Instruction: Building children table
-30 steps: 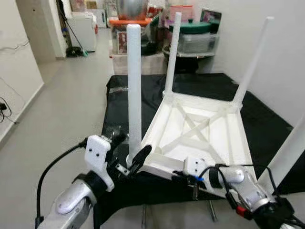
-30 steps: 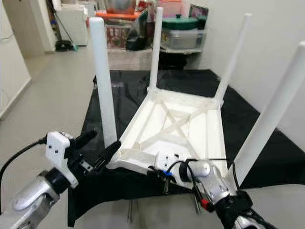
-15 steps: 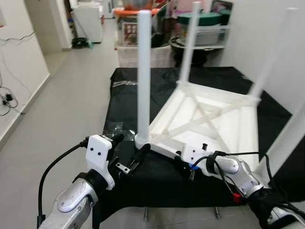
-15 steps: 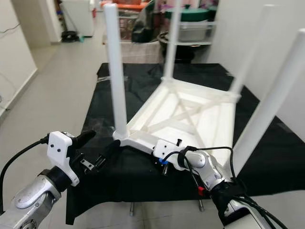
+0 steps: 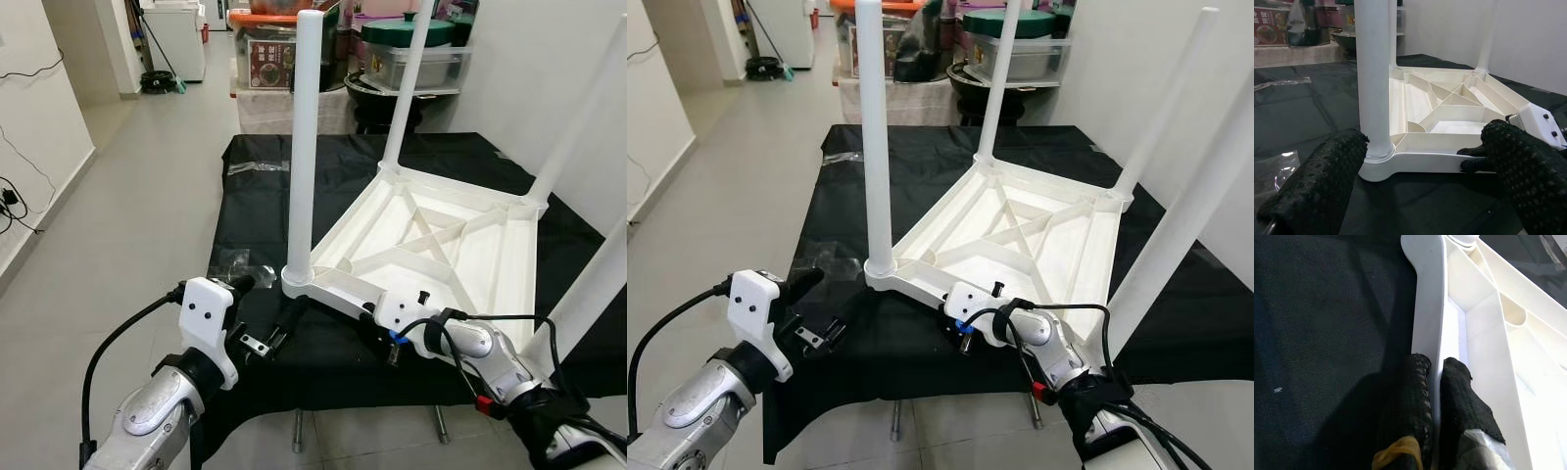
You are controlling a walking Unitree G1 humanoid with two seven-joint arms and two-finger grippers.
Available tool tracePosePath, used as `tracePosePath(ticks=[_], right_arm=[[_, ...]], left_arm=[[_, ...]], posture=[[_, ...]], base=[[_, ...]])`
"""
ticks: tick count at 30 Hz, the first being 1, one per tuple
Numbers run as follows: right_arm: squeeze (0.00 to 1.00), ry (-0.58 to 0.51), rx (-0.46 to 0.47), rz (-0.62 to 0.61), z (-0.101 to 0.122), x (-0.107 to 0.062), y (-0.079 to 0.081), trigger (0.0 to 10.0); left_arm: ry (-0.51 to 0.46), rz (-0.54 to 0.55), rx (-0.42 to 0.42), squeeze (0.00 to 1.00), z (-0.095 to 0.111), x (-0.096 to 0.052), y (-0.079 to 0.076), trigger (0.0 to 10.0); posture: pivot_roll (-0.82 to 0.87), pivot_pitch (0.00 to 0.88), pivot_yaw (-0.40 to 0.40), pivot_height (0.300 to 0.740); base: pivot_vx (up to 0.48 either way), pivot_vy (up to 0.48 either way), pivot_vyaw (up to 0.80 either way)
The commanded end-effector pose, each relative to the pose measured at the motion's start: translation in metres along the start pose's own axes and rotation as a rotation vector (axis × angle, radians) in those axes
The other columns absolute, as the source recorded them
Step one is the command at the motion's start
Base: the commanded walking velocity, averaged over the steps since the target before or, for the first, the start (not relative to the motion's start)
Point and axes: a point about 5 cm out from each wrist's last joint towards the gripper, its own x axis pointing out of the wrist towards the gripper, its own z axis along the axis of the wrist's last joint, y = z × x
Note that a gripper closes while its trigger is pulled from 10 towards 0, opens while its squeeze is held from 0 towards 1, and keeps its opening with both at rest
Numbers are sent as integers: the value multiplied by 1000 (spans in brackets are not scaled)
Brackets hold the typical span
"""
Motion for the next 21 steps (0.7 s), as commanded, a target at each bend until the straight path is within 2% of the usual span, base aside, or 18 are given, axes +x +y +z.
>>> tracePosePath(ticks=[1, 2, 7, 8, 9, 14, 18, 21], right_arm=[[0, -223, -120, -91, 37, 1, -12, 10000], [0, -223, -120, -91, 37, 1, -12, 10000], [0, -295, -314, 72, 46, 0, 6, 10000], [0, -295, -314, 72, 46, 0, 6, 10000], [0, -301, -399, 122, 46, -3, 7, 10000], [0, -266, -597, 151, 50, -8, -10, 10000], [0, -232, -619, 131, 49, -10, -21, 10000], [0, -211, -601, 104, 48, -11, -29, 10000]], left_arm=[[11, -4, 1, 0, -4, 1, -2, 10000], [11, -4, 1, 0, -4, 1, -2, 10000], [12, -7, -1, 0, -4, 2, -2, 10000], [12, -7, -1, 0, -4, 2, -2, 10000], [12, -9, 0, 0, -4, 2, -2, 10000], [11, -13, -3, 0, -4, 3, -3, 10000], [13, -20, -7, 0, -5, 3, -6, 10000], [15, -25, -10, 0, -6, 3, -7, 10000]], posture=[[81, 0, -52, 740], [81, 0, -52, 740], [80, 0, -46, 740], [80, 0, -46, 740], [79, 0, -46, 740], [77, 0, -48, 740], [76, 0, -48, 740], [77, 0, -50, 740]], base=[[0, 0, 0], [0, 0, 0], [0, 0, 0], [0, 0, 0], [0, 0, 0], [0, 0, 0], [0, 0, 0], [0, 0, 0]])
